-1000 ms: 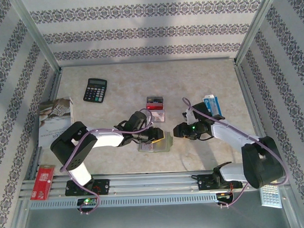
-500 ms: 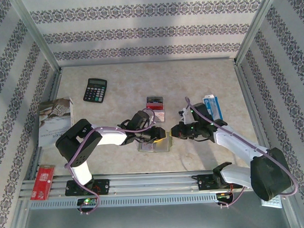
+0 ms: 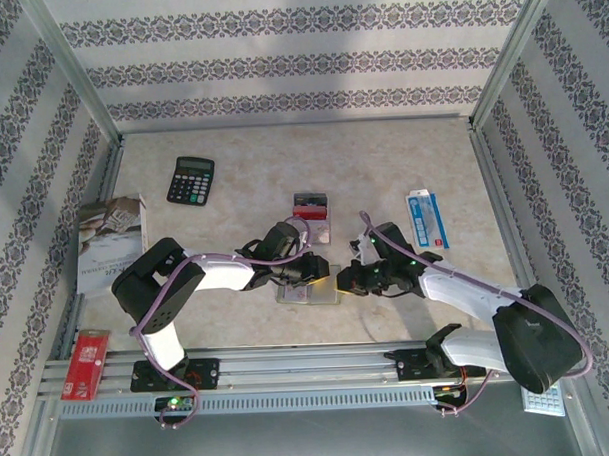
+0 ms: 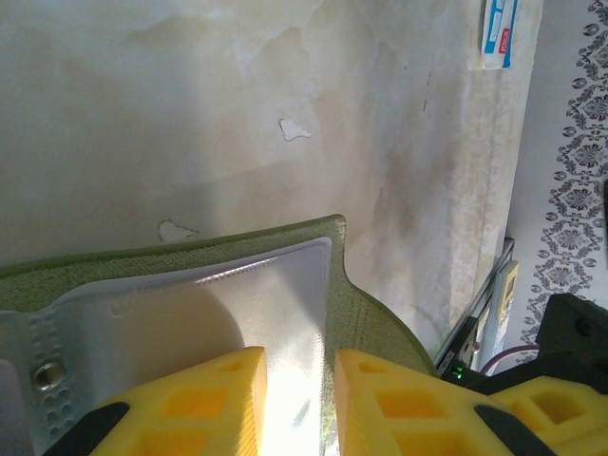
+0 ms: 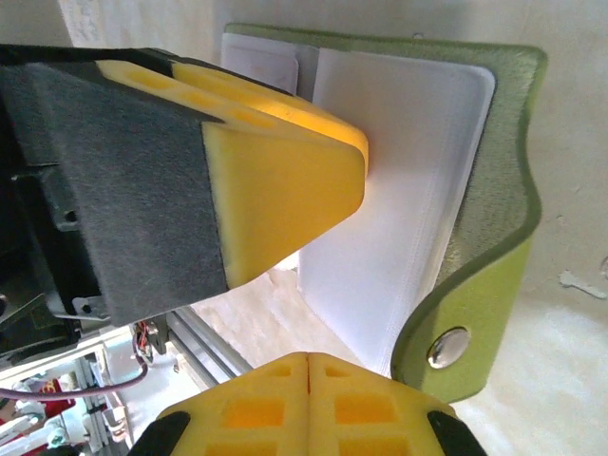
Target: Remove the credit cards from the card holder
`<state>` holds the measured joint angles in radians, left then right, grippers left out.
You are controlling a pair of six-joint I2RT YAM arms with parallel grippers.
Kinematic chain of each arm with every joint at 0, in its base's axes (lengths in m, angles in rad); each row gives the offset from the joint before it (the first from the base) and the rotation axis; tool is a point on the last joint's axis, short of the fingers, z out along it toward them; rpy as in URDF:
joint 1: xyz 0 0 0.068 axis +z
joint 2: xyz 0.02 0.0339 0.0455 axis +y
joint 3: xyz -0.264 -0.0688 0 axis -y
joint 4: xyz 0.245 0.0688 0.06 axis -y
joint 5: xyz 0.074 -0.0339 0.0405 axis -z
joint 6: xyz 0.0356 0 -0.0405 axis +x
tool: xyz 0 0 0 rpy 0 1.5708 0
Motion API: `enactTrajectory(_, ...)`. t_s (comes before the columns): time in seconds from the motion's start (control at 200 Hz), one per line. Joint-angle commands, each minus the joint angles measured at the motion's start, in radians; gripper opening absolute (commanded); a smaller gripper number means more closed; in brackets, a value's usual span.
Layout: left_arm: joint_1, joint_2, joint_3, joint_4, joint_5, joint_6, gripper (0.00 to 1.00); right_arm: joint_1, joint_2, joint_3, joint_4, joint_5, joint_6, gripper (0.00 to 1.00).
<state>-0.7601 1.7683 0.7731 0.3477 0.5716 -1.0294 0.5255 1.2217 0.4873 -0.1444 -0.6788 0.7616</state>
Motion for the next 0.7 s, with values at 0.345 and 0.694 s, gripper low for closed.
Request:
enactTrajectory(0.345, -0.013, 0.003, 0.034, -0.016, -0.007, 0.013, 0.26, 0.037, 0.116, -0.005, 0.095, 0.055, 0.028, 0.0)
enactTrajectory(0.694, 0.01, -0.158, 0.018, -0.117, -0.042, 0.051, 0.35, 0.041, 0.162, 0.014, 0.068, 0.099, 0.001, 0.0)
